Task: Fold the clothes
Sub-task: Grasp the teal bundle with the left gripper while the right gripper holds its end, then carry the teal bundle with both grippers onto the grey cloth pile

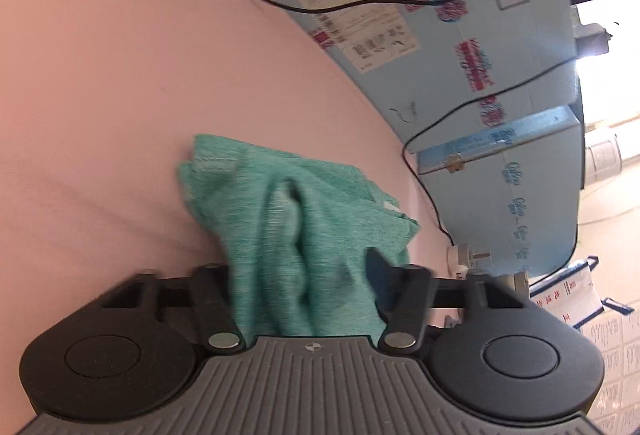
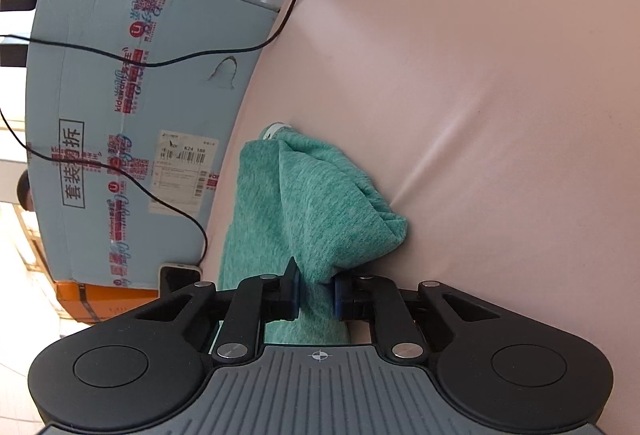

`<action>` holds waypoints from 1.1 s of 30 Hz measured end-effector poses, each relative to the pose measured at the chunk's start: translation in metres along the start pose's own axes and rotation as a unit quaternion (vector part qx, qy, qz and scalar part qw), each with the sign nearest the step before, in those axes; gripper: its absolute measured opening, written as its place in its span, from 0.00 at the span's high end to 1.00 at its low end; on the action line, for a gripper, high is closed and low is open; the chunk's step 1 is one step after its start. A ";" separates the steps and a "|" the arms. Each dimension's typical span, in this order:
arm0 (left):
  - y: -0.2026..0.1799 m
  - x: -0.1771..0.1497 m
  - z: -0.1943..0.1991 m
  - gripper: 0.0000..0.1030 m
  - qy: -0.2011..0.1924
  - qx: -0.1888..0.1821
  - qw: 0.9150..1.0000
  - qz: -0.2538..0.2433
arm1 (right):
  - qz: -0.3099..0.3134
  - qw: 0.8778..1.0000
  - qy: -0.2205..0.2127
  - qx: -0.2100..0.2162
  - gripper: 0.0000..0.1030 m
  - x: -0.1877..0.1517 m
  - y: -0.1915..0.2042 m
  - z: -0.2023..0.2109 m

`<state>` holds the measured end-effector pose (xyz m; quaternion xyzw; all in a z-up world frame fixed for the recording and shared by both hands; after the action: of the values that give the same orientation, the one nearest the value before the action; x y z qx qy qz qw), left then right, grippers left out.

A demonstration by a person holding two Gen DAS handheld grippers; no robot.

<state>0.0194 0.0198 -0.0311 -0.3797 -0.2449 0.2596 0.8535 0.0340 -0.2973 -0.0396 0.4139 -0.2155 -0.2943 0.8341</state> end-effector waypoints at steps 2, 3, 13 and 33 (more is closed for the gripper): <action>0.015 0.000 -0.001 0.81 0.003 -0.030 0.998 0.047 | -0.005 1.000 -0.003 0.003 0.86 -0.002 0.000 0.001; 0.019 0.000 -0.001 0.82 0.003 -0.036 0.998 0.057 | -0.011 1.000 -0.004 0.006 0.86 -0.003 -0.001 0.002; -0.006 0.000 0.002 0.82 0.011 -0.059 0.997 0.041 | 0.012 1.000 -0.015 0.003 0.85 -0.005 0.011 0.016; -0.181 -0.047 -0.053 0.83 0.133 -0.224 0.963 -0.073 | 0.017 0.975 -0.210 0.077 0.88 0.045 0.031 0.183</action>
<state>0.0628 -0.1418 0.0674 -0.5737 -0.2084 0.0827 0.7878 -0.0335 -0.4152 0.0939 0.4026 -0.4147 -0.3428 0.7406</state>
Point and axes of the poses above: each gripper's, at about its wrist camera, not at the fingertips, and z roughly against the way its jaws point, y to its left, x to its top, the point moved 2 cm from there along -z, roughly the way its jaws point, and after that the axes turned 2 degrees about -y, right-handed, at the moved point
